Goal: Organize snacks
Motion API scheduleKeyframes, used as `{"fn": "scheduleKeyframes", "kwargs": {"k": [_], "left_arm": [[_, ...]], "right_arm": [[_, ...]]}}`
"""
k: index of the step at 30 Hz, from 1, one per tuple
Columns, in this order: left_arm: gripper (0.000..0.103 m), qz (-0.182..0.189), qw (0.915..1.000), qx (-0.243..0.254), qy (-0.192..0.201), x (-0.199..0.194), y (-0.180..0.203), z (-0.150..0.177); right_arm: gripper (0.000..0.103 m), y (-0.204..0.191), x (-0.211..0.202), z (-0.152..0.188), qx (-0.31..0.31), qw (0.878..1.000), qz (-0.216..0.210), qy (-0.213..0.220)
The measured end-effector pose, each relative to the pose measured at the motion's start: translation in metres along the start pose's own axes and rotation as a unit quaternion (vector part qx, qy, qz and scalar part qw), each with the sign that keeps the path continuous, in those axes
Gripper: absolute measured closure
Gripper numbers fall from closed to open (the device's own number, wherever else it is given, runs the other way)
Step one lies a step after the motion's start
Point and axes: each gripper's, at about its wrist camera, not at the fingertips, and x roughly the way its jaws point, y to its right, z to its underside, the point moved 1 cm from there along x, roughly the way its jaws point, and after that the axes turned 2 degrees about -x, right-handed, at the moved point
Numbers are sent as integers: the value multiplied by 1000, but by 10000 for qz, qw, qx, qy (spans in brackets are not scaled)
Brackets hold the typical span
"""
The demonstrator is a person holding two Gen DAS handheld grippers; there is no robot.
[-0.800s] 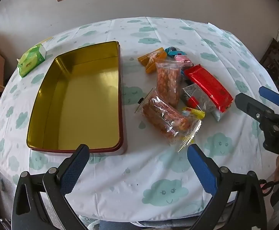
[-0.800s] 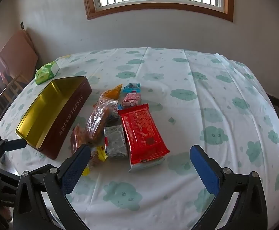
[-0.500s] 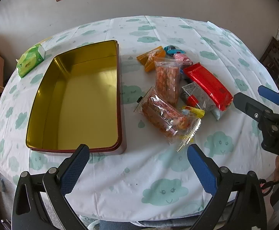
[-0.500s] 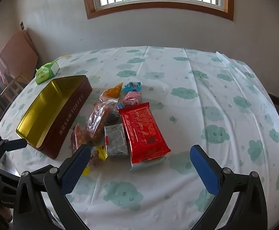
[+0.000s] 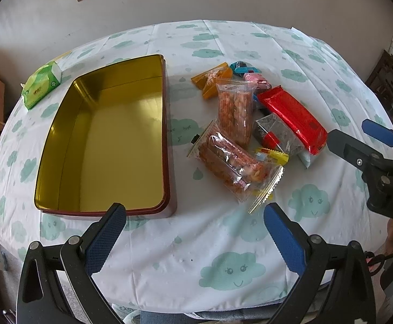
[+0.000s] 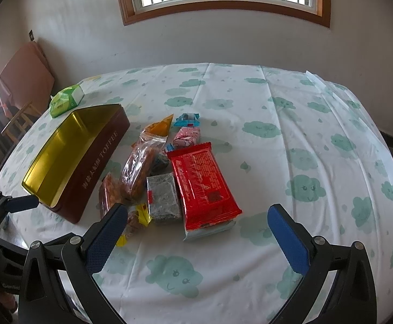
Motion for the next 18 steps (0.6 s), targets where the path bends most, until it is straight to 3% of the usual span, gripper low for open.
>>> {"fn": "scheduleKeyframes", "kwargs": {"k": [10, 18], "left_arm": [[2, 33, 10000, 7, 30, 5, 1, -1], [2, -164, 9998, 112, -71, 10, 0, -1]], "right_arm": [[1, -4, 6, 5, -19, 10000, -21, -38], [1, -4, 9, 3, -18, 10000, -11, -64]]}}
